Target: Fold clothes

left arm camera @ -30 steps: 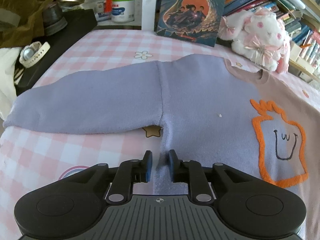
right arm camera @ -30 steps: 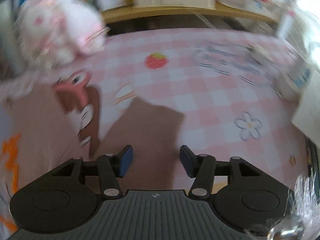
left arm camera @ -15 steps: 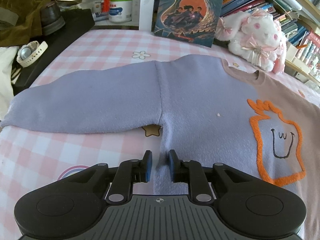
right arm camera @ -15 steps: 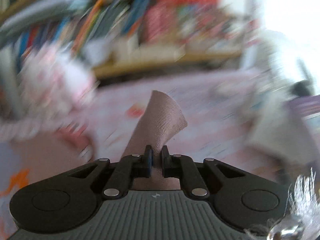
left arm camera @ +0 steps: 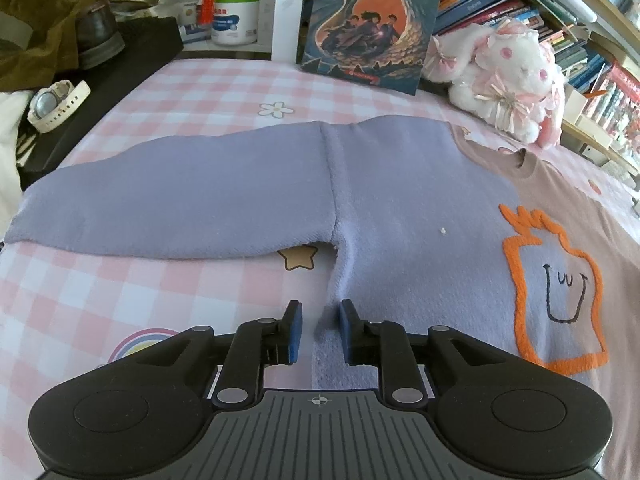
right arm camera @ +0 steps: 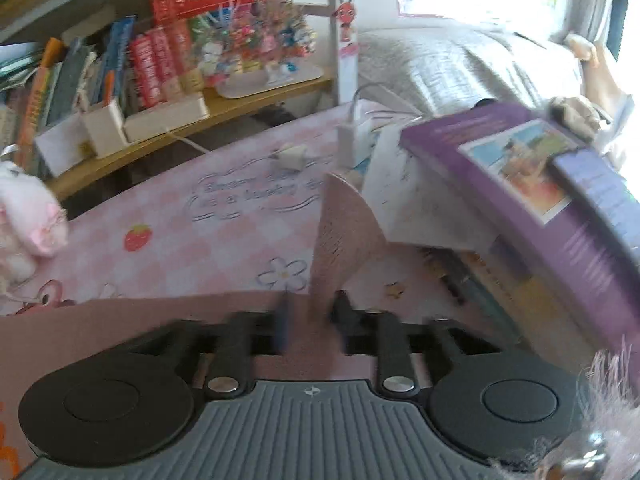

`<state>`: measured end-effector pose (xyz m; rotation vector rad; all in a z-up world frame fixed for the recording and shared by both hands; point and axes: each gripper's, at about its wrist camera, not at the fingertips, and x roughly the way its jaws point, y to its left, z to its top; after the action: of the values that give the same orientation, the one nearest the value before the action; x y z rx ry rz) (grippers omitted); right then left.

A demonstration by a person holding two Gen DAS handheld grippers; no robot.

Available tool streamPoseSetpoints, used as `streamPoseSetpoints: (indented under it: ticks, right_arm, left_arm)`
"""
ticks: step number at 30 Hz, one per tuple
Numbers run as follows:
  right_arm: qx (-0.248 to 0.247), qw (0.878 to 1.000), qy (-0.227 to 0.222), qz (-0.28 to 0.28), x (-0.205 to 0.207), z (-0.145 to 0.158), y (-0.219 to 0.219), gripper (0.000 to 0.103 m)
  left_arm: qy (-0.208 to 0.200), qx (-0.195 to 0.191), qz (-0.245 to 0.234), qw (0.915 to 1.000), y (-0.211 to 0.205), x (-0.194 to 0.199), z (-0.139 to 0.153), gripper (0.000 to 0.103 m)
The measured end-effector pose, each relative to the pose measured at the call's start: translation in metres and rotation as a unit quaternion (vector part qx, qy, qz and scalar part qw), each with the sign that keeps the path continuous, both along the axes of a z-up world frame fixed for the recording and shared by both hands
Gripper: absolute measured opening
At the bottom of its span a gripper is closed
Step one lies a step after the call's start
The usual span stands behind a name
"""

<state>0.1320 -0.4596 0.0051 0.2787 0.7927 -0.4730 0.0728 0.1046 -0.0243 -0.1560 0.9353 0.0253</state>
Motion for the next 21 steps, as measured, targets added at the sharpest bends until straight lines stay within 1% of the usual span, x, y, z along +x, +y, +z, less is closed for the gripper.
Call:
streamPoseSetpoints:
  ticks: [3,5,7,8,10,11,12,14,16,21]
  right_arm:
    - [-0.016,1.000,0.021,0.010,0.000,-0.004,0.006,0.046]
    - [-0.005,1.000,0.019,0.014,-0.005,-0.001,0.012,0.050]
    - [0.033,0.999,0.012,0.024,-0.014,0.002,0.025,0.052]
    - [0.062,0.997,0.006,0.038,-0.022,0.003,0.034,0.052]
    - [0.113,0.991,-0.004,0.075,-0.037,0.004,0.057,0.057]
    - [0.126,0.987,-0.005,0.099,-0.046,0.003,0.070,0.058]
    - [0.128,0.984,-0.001,0.121,-0.055,0.000,0.084,0.058]
    - [0.109,0.982,0.014,0.155,-0.072,-0.005,0.108,0.058]
    - [0.080,0.980,0.028,0.179,-0.089,-0.011,0.127,0.057]
    - [0.028,0.975,0.042,0.217,-0.130,-0.018,0.150,0.056]
  left_arm:
    - [0.002,-0.001,-0.006,1.0000,0.000,-0.001,0.000,0.021]
    - [0.001,-0.006,-0.009,0.9999,0.001,-0.002,0.000,0.021]
    - [0.000,-0.011,-0.013,0.9999,0.001,-0.005,0.000,0.021]
    - [-0.003,-0.013,-0.015,0.9998,0.001,-0.007,-0.001,0.021]
    - [-0.006,-0.018,-0.017,0.9997,0.000,-0.011,-0.001,0.021]
    - [-0.005,-0.021,-0.017,0.9996,0.000,-0.013,-0.001,0.021]
    - [-0.004,-0.025,-0.016,0.9996,0.001,-0.015,-0.001,0.021]
    - [-0.004,-0.033,-0.017,0.9993,0.002,-0.023,0.000,0.022]
    - [-0.005,-0.041,-0.019,0.9990,0.004,-0.032,0.001,0.022]
    - [-0.004,-0.047,-0.020,0.9987,0.006,-0.054,-0.002,0.022]
